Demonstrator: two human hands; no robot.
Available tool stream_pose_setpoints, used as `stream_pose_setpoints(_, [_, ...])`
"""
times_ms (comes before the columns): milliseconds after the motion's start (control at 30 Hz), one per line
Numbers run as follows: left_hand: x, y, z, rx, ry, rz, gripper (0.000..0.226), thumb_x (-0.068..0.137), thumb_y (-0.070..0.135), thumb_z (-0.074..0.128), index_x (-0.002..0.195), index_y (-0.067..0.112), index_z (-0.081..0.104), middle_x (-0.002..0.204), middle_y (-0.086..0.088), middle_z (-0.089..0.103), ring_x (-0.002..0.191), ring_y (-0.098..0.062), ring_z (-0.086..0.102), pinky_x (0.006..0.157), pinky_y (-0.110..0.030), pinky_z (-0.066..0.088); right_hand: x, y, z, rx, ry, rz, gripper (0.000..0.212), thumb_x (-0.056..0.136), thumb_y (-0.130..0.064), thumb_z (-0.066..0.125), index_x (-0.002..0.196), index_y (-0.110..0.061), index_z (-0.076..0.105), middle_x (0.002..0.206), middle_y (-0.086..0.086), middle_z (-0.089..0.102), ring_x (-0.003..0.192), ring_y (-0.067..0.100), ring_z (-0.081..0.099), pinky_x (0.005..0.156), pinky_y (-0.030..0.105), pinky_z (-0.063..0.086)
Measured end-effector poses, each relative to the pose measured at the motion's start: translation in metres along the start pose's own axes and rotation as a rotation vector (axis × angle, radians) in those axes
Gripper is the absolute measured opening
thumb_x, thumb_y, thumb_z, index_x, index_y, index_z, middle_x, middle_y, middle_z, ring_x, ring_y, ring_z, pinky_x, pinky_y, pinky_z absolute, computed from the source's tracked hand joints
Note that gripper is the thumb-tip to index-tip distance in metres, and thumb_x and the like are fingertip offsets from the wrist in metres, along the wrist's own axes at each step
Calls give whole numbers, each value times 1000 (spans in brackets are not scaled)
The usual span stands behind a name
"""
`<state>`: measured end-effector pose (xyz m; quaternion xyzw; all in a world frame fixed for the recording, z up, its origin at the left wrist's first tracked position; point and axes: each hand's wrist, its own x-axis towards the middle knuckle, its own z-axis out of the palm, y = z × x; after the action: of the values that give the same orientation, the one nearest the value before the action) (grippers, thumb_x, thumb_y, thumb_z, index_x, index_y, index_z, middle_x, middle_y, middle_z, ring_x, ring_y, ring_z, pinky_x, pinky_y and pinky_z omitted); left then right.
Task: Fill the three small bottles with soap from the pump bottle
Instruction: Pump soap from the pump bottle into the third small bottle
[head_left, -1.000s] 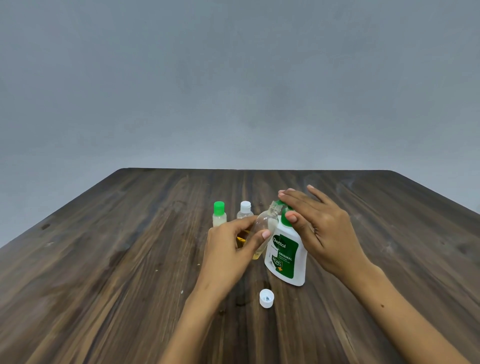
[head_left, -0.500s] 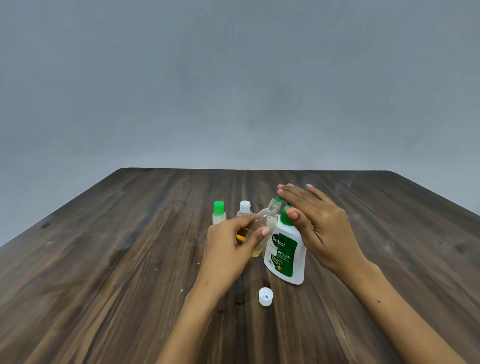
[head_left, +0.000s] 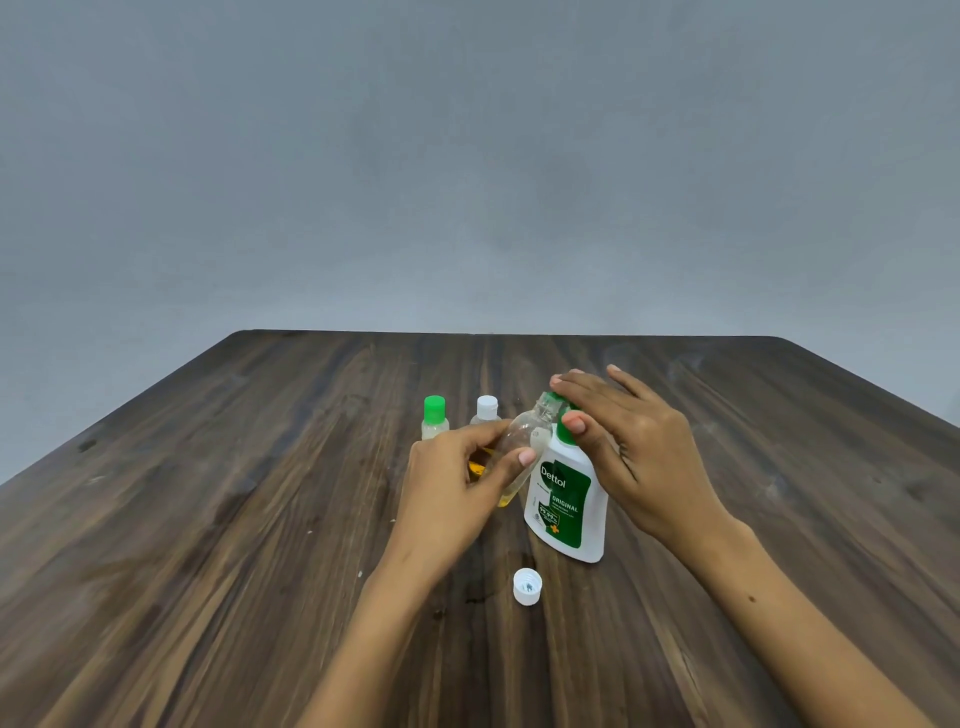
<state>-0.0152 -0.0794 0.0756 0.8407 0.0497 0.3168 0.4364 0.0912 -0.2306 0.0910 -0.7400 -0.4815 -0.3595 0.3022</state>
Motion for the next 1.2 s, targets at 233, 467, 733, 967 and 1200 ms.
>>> stream_pose_setpoints(233, [0,0,1,-1,7,-9,25,87,35,68,110,28,73,91,8,75,87,-6,67,82,-35,55,4,1,-2,27,-17,12,74,101,-59,14,122,-10,66,126,4,65,121,13,56,111,34,30])
stream_pose_setpoints(467, [-2,-1,2,-14,-10,-25,24,88,34,68,111,28,73,93,10,75,88,-3,67,82,-31,55,-7,-2,9,143,76,104,72,101,-58,16,117,-12,69,121,0,68,117,16,60,106,44,39])
stream_pose_setpoints(733, [-1,0,1,-53,-17,-28,23,89,31,68,111,27,73,93,11,76,88,-2,68,82,-31,56,-6,-2,11,168,92,126,76,100,-61,14,115,-12,70,120,-1,68,117,15,61,105,41,39])
stream_pose_setpoints(967, [-1,1,2,-70,-4,-15,22,89,28,68,110,28,73,89,12,75,86,-2,67,80,-28,54,-4,-1,10,183,105,118,75,100,-61,14,117,-12,69,123,-1,67,119,14,59,106,36,37])
stream_pose_setpoints(1200, [-1,-1,4,-61,-11,-29,22,89,30,68,110,29,73,92,11,75,87,-1,67,82,-33,55,-6,1,11,184,101,113,71,101,-58,16,118,-13,68,124,-3,66,119,13,58,105,39,39])
